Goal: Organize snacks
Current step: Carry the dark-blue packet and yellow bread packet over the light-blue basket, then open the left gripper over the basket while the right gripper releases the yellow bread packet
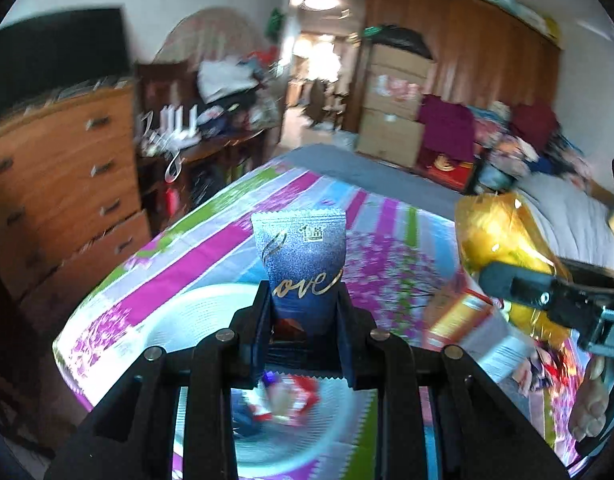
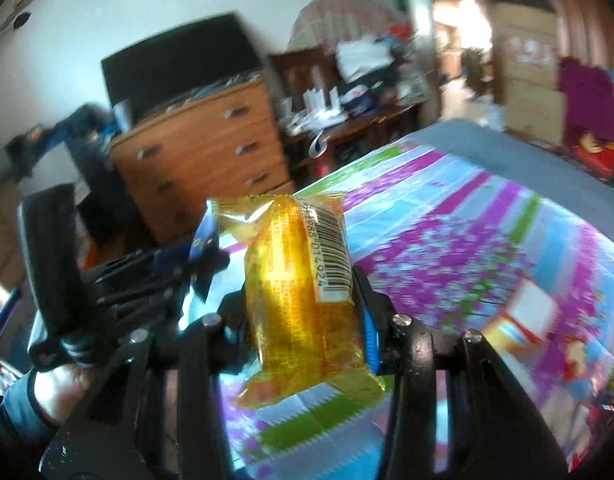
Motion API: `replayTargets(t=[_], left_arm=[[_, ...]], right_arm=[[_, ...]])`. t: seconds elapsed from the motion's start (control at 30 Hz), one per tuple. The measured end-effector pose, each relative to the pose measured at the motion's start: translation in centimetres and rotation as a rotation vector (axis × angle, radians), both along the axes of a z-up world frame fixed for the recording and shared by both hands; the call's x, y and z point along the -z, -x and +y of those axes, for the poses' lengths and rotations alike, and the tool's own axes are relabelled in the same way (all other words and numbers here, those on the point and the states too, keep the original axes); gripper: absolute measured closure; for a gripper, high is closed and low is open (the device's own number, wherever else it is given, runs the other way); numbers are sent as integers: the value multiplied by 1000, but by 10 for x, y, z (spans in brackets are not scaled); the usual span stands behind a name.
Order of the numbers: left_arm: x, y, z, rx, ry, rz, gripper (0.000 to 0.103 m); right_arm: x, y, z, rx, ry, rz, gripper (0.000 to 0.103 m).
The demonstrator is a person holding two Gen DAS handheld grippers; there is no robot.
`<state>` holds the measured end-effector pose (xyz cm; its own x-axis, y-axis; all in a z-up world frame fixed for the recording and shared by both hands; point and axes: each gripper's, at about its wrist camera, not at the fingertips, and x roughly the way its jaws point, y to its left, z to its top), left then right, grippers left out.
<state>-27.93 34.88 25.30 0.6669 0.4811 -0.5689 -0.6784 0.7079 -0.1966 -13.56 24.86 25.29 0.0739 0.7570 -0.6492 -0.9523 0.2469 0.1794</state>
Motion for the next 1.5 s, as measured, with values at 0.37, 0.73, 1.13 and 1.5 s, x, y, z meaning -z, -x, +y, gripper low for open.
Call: replayTargets(t=[0.37, 0.73, 1.13, 1.5], left_arm=[[84, 14, 72, -45, 198, 100, 74], [101, 9, 77, -44, 216, 116, 74], [102, 7, 77, -42, 223, 128, 74], [104, 10, 80, -70, 223, 121, 46]], right_arm=[[68, -5, 103, -65, 244, 96, 60], [96, 0, 120, -66, 302, 109, 60], [102, 6, 124, -75, 318, 96, 59], [108, 2, 121, -67, 325, 96, 58]])
